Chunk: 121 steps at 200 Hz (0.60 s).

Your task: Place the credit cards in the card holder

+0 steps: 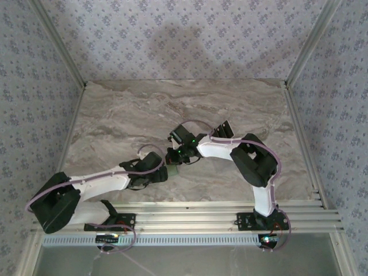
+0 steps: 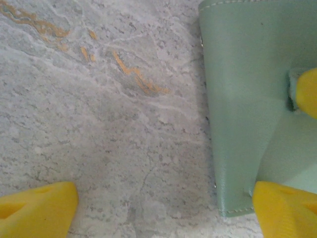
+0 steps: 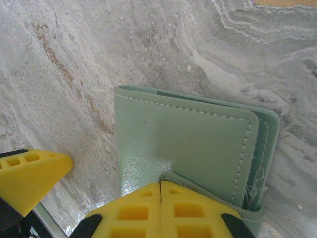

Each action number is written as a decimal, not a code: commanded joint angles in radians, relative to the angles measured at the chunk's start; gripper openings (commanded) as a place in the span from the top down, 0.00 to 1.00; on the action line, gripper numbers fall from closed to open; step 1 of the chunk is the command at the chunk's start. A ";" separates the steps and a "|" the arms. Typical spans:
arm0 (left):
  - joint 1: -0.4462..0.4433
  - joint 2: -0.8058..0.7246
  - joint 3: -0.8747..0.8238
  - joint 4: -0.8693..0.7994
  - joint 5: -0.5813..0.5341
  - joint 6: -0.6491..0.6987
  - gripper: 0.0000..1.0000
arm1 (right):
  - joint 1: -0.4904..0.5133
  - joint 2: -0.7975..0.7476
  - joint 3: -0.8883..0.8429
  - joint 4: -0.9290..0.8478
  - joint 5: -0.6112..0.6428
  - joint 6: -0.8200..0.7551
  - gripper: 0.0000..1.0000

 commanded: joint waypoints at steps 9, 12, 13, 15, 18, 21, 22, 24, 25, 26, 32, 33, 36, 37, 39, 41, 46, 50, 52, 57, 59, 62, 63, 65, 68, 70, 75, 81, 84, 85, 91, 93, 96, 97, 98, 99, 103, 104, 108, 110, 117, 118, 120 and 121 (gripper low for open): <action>0.008 -0.030 -0.025 -0.028 -0.002 -0.006 0.07 | -0.002 0.040 -0.051 -0.112 0.012 0.013 1.00; 0.009 -0.030 -0.025 -0.027 -0.003 -0.006 0.06 | -0.001 0.040 -0.051 -0.113 0.012 0.013 1.00; 0.010 -0.030 -0.025 -0.026 -0.003 -0.006 0.06 | -0.001 0.039 -0.052 -0.113 0.012 0.013 1.00; 0.010 -0.030 -0.026 -0.025 -0.003 -0.006 0.06 | -0.003 0.039 -0.053 -0.114 0.013 0.013 1.00; 0.010 -0.029 -0.026 -0.024 -0.003 -0.006 0.06 | -0.002 0.039 -0.053 -0.113 0.013 0.015 1.00; 0.010 -0.027 -0.026 -0.023 -0.005 -0.007 0.06 | -0.003 0.039 -0.053 -0.114 0.014 0.015 1.00; 0.010 -0.026 -0.026 -0.022 -0.006 -0.007 0.06 | -0.002 0.039 -0.054 -0.114 0.015 0.015 1.00; 0.009 -0.025 -0.027 -0.022 -0.005 -0.007 0.06 | -0.002 0.040 -0.054 -0.115 0.015 0.015 1.00; 0.010 -0.024 -0.027 -0.021 -0.005 -0.007 0.06 | -0.003 0.040 -0.054 -0.115 0.015 0.015 1.00; 0.010 -0.023 -0.028 -0.021 -0.005 -0.007 0.06 | -0.003 0.039 -0.054 -0.115 0.015 0.015 1.00; 0.012 -0.017 -0.029 -0.013 -0.005 -0.005 0.06 | -0.004 0.040 -0.054 -0.115 0.016 0.016 1.00; 0.012 -0.017 -0.030 -0.012 -0.005 -0.005 0.06 | -0.004 0.040 -0.054 -0.116 0.016 0.015 1.00; 0.011 -0.014 -0.032 -0.006 -0.005 -0.004 0.06 | -0.006 0.040 -0.054 -0.115 0.017 0.016 1.00; 0.011 -0.013 -0.031 -0.003 -0.004 -0.005 0.06 | -0.005 0.040 -0.054 -0.116 0.017 0.017 1.00; 0.010 -0.012 -0.034 0.002 -0.003 -0.003 0.06 | -0.005 0.040 -0.054 -0.116 0.017 0.016 1.00; 0.010 -0.011 -0.036 0.007 -0.001 -0.003 0.06 | -0.006 0.040 -0.054 -0.116 0.017 0.016 1.00; 0.010 -0.009 -0.042 0.022 0.003 -0.003 0.06 | -0.006 0.040 -0.055 -0.117 0.018 0.017 1.00; 0.010 -0.008 -0.047 0.035 0.003 -0.003 0.06 | -0.009 0.040 -0.055 -0.118 0.018 0.016 1.00; 0.009 -0.009 -0.050 0.042 0.005 -0.003 0.06 | -0.008 0.039 -0.055 -0.118 0.017 0.016 1.00; 0.010 -0.009 -0.058 0.061 0.009 -0.003 0.06 | -0.008 0.039 -0.053 -0.117 0.017 0.016 1.00; 0.010 -0.009 -0.061 0.068 0.010 -0.002 0.06 | -0.010 0.039 -0.054 -0.118 0.017 0.016 1.00; 0.010 -0.008 -0.066 0.079 0.012 -0.001 0.05 | -0.011 0.037 -0.053 -0.118 0.017 0.016 1.00; 0.009 -0.008 -0.067 0.082 0.013 -0.001 0.05 | -0.011 0.037 -0.053 -0.118 0.018 0.016 1.00; 0.010 -0.009 -0.068 0.089 0.014 0.000 0.05 | -0.010 0.037 -0.052 -0.119 0.018 0.016 1.00; 0.010 -0.009 -0.072 0.097 0.015 0.000 0.05 | -0.010 0.037 -0.052 -0.120 0.017 0.016 1.00; 0.009 -0.007 -0.073 0.101 0.015 0.001 0.05 | -0.011 0.037 -0.051 -0.120 0.016 0.017 1.00; 0.010 -0.006 -0.077 0.113 0.016 0.002 0.05 | -0.011 0.037 -0.049 -0.121 0.016 0.016 1.00; 0.011 -0.001 -0.077 0.116 0.014 0.003 0.05 | -0.012 0.037 -0.046 -0.122 0.016 0.016 1.00; 0.009 0.003 -0.077 0.115 0.013 0.003 0.05 | -0.013 0.037 -0.045 -0.122 0.016 0.016 1.00; 0.010 0.004 -0.077 0.115 0.013 0.004 0.05 | -0.013 0.037 -0.044 -0.123 0.016 0.016 1.00; 0.010 0.013 -0.075 0.112 0.008 0.003 0.05 | -0.014 0.037 -0.041 -0.123 0.015 0.016 1.00; 0.010 0.016 -0.074 0.111 0.008 0.003 0.05 | -0.013 0.038 -0.039 -0.124 0.014 0.016 1.00; 0.010 0.020 -0.076 0.112 0.009 0.004 0.05 | -0.014 0.038 -0.038 -0.125 0.014 0.016 1.00; 0.009 0.022 -0.076 0.112 0.009 0.003 0.05 | -0.014 0.038 -0.036 -0.126 0.015 0.016 1.00; 0.010 0.023 -0.077 0.112 0.009 0.004 0.05 | -0.015 0.037 -0.036 -0.126 0.014 0.016 1.00; 0.010 0.024 -0.077 0.113 0.010 0.004 0.05 | -0.015 0.037 -0.036 -0.126 0.014 0.016 1.00; 0.010 0.029 -0.080 0.117 0.012 0.003 0.05 | -0.015 0.037 -0.033 -0.126 0.013 0.016 1.00; 0.010 0.030 -0.081 0.118 0.012 0.003 0.05 | -0.014 0.037 -0.033 -0.127 0.013 0.016 1.00; 0.010 0.035 -0.084 0.122 0.013 0.002 0.05 | -0.014 0.038 -0.032 -0.127 0.013 0.016 1.00; 0.010 0.037 -0.086 0.124 0.013 0.001 0.05 | -0.015 0.037 -0.030 -0.127 0.012 0.016 1.00; 0.009 0.044 -0.092 0.130 0.016 -0.002 0.05 | -0.015 0.037 -0.026 -0.126 0.009 0.016 1.00; 0.010 0.045 -0.092 0.130 0.015 -0.003 0.05 | -0.016 0.037 -0.025 -0.126 0.008 0.016 1.00; 0.009 0.047 -0.092 0.130 0.017 -0.003 0.05 | -0.014 0.037 -0.025 -0.126 0.007 0.017 1.00; 0.010 0.049 -0.093 0.130 0.016 -0.003 0.05 | -0.015 0.037 -0.025 -0.127 0.006 0.016 1.00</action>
